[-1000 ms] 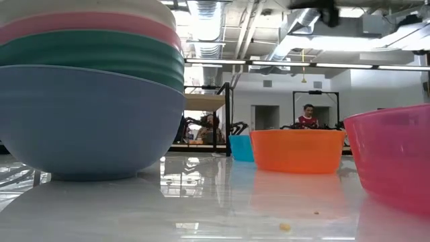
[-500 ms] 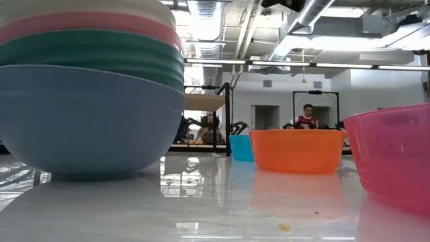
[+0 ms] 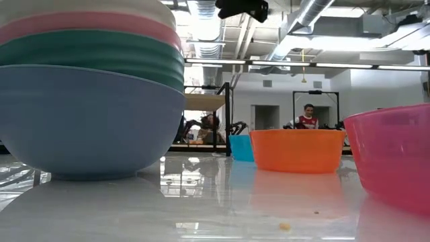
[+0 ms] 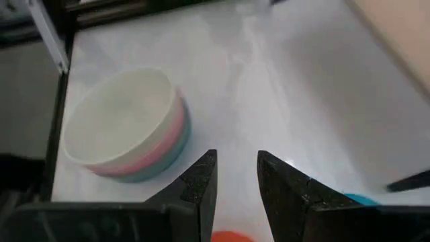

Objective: Place and stack bowls onto a shelf
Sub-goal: Put the big white bowl on the shelf

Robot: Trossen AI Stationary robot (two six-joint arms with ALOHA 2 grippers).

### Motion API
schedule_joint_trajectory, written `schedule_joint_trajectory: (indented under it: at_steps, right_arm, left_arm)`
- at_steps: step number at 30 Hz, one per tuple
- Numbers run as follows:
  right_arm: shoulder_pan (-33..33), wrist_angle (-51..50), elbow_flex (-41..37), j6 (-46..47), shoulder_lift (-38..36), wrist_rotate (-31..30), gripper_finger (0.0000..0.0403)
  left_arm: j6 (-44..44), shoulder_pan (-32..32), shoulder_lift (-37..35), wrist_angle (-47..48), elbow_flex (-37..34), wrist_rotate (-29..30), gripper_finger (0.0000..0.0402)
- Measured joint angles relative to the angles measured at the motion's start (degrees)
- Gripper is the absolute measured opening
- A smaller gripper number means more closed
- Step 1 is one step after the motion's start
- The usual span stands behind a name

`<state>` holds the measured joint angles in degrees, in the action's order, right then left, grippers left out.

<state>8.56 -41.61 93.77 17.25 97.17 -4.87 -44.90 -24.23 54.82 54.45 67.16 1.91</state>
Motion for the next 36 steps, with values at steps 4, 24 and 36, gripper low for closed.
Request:
schedule_joint_trajectory:
  at_steps: [4, 24, 36]
  right_arm:
    - [2.9, 0.7, 5.0, 4.1, 6.4, -3.5, 0.0132]
    - [5.6, -16.1, 31.5, 14.3, 29.8, -11.8, 0.0181]
    - [6.1, -13.0, 31.7, 14.4, 30.8, -8.1, 0.02]
  left_arm:
    - [-0.8, -0.2, -4.3, 0.3, 0.0, -0.2, 0.0226]
    - [4.2, -0.2, -17.2, 3.8, 0.0, 12.2, 0.0226]
    - [4.2, -0.2, -17.3, 7.7, 0.0, 12.5, 0.0226]
